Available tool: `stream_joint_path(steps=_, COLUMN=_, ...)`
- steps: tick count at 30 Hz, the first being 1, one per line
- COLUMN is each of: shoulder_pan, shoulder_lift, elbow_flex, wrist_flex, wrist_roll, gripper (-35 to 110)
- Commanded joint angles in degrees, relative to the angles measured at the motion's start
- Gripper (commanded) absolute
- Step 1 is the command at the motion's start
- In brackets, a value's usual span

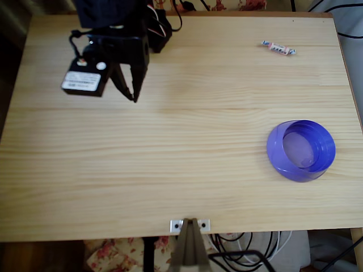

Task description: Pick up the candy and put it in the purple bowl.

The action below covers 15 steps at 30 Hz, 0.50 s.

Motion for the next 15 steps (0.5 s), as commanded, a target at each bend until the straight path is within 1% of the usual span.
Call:
stream_joint_path(steps=1, shoulder_pan=1.9, shoulder_lift=0.6, elbow_flex=-0.5, wrist_flex=0.5, wrist_roll=1.7, gripper=-1)
stream_joint_path(steps=8, shoulder_pan=1.8, shoulder_lift=0.6, elbow_flex=-0.5, wrist_flex=0.5, wrist_roll=1.5, gripper=-1)
stream_joint_path(steps=10, shoulder_pan=-0.5, shoulder_lift=0.6, elbow_flex=-0.9, wrist_flex=-0.6, wrist_roll=1.3, gripper=-1)
stream_joint_path(steps=15, shoulder_pan=-2.4, shoulder_lift=0.6, elbow_flex=-6.1, wrist_flex=-1.6, wrist_roll=4.5, gripper=-1)
